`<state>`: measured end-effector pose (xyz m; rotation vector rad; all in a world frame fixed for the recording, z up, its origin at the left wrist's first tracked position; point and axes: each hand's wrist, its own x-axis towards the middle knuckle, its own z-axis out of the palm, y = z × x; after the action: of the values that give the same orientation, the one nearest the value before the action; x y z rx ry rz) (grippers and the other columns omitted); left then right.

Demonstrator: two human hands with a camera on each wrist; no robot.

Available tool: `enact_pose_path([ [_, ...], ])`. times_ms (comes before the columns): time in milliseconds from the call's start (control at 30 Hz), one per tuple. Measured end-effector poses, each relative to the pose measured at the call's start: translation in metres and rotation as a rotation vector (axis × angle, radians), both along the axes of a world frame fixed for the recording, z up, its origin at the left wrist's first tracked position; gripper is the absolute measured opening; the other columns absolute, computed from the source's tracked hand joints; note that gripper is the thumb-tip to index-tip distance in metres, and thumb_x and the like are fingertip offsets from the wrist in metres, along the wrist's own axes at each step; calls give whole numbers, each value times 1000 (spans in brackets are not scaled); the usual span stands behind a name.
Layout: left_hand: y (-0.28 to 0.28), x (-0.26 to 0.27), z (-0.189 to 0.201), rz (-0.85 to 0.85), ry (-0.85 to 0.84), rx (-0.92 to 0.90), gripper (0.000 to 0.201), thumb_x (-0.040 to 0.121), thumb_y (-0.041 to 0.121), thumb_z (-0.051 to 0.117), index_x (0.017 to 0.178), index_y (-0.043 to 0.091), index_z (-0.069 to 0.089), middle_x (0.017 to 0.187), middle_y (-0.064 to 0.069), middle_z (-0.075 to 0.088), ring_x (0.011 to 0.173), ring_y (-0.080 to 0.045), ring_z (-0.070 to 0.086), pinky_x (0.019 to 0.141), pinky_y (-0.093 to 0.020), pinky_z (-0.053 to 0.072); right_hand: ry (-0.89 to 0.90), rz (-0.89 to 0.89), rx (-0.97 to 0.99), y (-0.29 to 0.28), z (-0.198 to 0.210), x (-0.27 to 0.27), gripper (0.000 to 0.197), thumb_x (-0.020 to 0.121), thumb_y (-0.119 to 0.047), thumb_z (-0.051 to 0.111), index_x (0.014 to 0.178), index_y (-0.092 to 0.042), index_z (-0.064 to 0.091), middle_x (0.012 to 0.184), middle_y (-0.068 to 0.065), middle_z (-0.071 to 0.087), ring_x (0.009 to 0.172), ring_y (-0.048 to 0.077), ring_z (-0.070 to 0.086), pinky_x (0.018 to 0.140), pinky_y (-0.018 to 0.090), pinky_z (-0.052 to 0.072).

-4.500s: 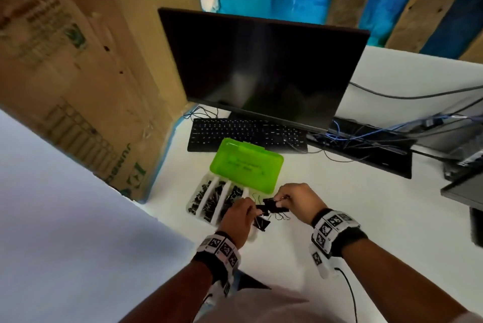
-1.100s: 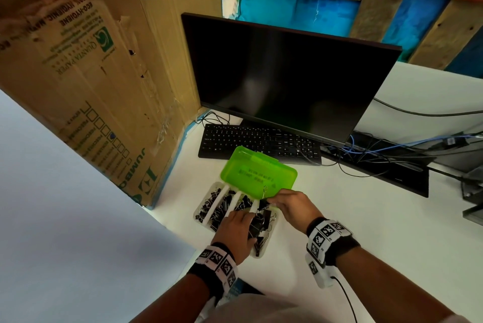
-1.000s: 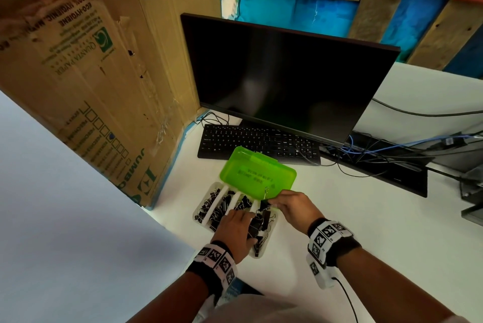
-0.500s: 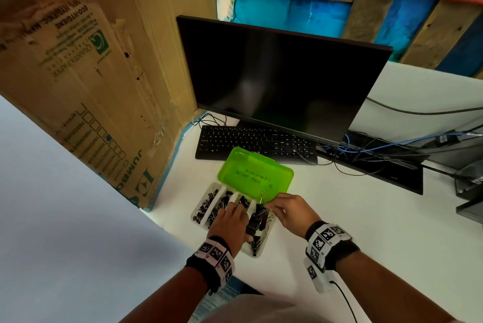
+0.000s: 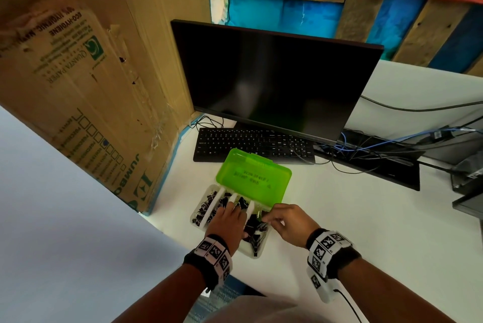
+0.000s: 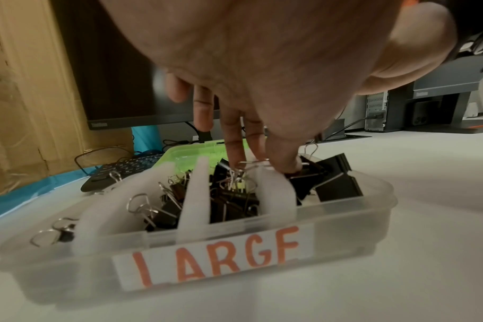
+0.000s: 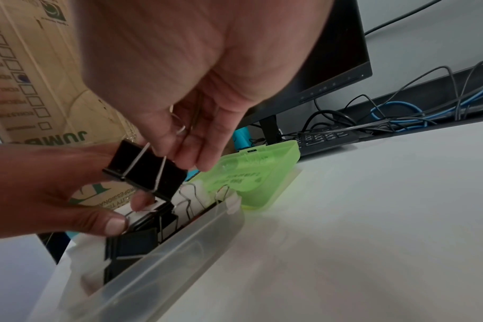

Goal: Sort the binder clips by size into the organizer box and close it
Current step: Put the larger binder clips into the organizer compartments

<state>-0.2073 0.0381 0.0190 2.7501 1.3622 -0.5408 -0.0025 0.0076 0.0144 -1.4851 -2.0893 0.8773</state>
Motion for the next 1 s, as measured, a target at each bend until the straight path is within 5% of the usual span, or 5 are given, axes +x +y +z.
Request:
enact_pose_path([
  [300,11,-8,4,88,-287,-129,23,87,31,56,106,22,47,109,3,59,115,-20,34,102,-36,25,-295,343,26,-11,-11,-4,31,89,-8,49,108,-23,69,107,1,68,103,26,60,85,35,52],
  [400,10,-7,10,139,-450,-307,17,85,23,60,100,20,53,101,2,59,102,-16,45,94,-35,39,-364,435,67,-10,-13,-4,41,83,4,50,111,-21,67,106,3,66,102,29,57,78,39,54],
  [533,6,-7,11,253,-692,-489,17,76,6,56,84,21,55,79,6,53,73,-12,54,65,-15,43,-378,441,169,-12,-17,-1,44,70,6,64,99,-25,70,99,-6,67,94,24,61,56,33,57],
  [700,1,0,11,335,-821,-450,20,69,3,58,84,17,59,68,11,47,60,-2,45,60,-8,38,-333,338,224,-17,-20,-2,47,58,-4,79,92,-34,69,91,-14,65,85,13,63,48,20,51],
  [1000,5,-1,13,404,-900,-443,29,69,-4,51,80,23,53,60,8,40,54,-6,38,55,-13,35,-209,196,258,-11,-20,7,52,55,14,73,87,-28,72,89,-12,67,82,8,56,65,18,52],
])
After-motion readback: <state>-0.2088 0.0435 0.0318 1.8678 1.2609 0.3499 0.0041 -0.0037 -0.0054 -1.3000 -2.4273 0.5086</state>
